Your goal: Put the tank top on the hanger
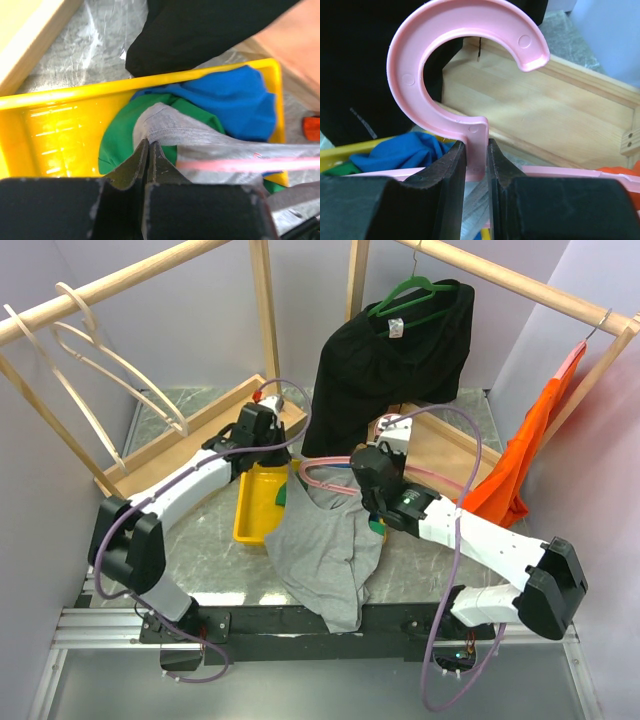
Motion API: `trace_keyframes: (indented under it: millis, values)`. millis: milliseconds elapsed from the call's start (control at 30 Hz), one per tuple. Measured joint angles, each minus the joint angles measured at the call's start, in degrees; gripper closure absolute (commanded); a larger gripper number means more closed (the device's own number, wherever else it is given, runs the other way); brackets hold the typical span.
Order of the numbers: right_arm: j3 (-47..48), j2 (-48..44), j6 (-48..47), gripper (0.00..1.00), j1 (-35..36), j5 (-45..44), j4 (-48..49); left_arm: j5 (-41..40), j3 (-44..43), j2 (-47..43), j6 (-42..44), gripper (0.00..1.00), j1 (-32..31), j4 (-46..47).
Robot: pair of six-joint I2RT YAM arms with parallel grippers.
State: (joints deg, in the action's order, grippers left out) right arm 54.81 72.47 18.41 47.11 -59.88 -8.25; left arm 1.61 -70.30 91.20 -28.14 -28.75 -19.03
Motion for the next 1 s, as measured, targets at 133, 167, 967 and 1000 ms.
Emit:
trace_keyframes:
  millis: [133, 167, 967, 1000]
  values:
    - [2.8, 1.5, 0.3, 1.0, 0.2, -1.1, -0.6, 0.0, -1.2, -2.3, 0.0, 0.98, -0.2, -1.8]
    - [3.7, 2.0, 0.5, 1.0, 0.4, -1.3, -0.9, 0.0, -1.3, -2.7, 0.0, 0.97, -0.3, -2.1]
    - [20.1, 13.0, 7.8, 1.0, 6.9, 0.0, -8.1, -0.5, -5.9, -11.7, -2.1, 0.96, -1.7, -8.3]
    - [21.0, 13.4, 7.9, 1.0, 6.9, 0.5, -8.3, -0.6, -5.9, -12.0, -2.3, 0.96, -1.7, -8.3]
